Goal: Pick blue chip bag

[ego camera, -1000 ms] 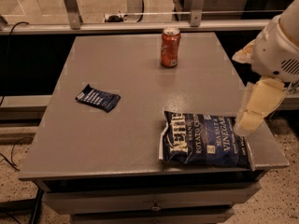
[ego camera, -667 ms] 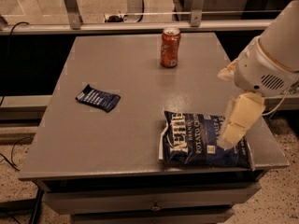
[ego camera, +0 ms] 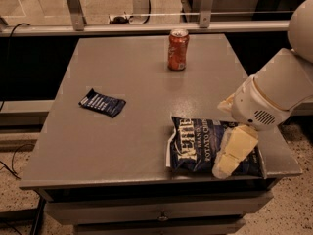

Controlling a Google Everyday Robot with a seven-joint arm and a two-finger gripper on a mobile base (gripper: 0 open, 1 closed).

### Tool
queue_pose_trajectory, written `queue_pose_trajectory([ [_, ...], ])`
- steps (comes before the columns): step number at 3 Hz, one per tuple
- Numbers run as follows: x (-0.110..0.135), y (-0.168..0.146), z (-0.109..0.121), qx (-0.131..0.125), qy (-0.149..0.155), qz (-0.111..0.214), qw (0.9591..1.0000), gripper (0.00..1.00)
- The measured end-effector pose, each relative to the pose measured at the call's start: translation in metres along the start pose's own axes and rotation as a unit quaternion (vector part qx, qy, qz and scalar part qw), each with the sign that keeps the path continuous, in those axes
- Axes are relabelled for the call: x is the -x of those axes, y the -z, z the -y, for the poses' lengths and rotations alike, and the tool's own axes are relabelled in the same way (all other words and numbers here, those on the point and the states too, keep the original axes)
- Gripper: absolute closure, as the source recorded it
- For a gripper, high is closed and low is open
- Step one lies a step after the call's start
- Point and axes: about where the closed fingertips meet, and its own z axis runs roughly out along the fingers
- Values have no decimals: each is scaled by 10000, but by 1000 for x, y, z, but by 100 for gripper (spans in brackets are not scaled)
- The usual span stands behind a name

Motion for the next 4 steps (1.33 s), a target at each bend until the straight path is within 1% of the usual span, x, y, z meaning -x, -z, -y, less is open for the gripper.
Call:
queue_pose_trajectory([
  [1, -9, -17, 2, -18, -150, 119, 9998, 16],
  [2, -10, -22, 6, -63, -253, 266, 9993, 39],
  [3, -5, -18, 8, -87, -259, 419, 9987, 62],
  [4, 11, -2, 11, -156, -190, 721, 9971, 86],
])
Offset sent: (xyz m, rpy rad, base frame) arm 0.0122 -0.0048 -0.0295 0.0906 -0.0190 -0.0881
